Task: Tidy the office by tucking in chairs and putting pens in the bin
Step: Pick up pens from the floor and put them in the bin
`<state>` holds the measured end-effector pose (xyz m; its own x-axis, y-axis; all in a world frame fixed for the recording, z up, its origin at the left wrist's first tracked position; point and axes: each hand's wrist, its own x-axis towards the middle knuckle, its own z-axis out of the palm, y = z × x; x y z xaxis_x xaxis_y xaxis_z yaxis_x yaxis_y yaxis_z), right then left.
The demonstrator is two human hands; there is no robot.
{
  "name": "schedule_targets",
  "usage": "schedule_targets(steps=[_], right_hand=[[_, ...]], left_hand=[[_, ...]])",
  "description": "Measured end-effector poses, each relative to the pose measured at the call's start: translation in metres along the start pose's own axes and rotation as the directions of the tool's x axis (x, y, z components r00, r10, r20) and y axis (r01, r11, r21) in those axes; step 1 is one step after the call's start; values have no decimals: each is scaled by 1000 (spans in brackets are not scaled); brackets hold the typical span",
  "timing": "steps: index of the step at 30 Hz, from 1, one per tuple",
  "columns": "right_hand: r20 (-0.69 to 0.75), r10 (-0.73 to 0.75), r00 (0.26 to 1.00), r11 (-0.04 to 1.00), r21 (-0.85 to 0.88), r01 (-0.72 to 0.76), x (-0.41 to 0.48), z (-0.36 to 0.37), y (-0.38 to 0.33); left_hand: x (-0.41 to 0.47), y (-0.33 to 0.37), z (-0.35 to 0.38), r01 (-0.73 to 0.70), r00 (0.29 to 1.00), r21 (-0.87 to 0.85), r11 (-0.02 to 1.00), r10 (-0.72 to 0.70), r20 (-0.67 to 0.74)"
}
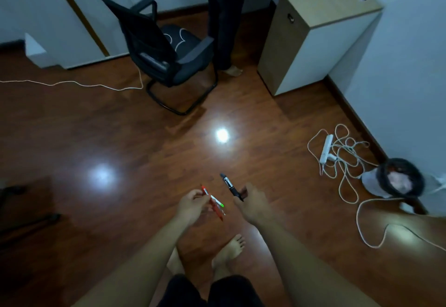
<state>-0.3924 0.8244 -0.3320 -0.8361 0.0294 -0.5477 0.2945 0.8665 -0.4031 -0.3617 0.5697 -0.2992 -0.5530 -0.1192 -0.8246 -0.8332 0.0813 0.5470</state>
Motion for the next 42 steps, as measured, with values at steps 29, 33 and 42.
schedule_targets(steps=[29,33,42], right_hand=[[258,-581,772,782,-85,617,-227,134,-362],[336,-645,687,698,-108,708,-257,180,-405],[499,-727,472,494,-98,864,-326,283,-493]], left_hand=[[-219,-186,-328,-259,912,-486,835,46,-407],[-253,-230,-366,-311,878,-515,799,33,-478],[-313,-339,-435,-398,765,-632,665,-140,-629]])
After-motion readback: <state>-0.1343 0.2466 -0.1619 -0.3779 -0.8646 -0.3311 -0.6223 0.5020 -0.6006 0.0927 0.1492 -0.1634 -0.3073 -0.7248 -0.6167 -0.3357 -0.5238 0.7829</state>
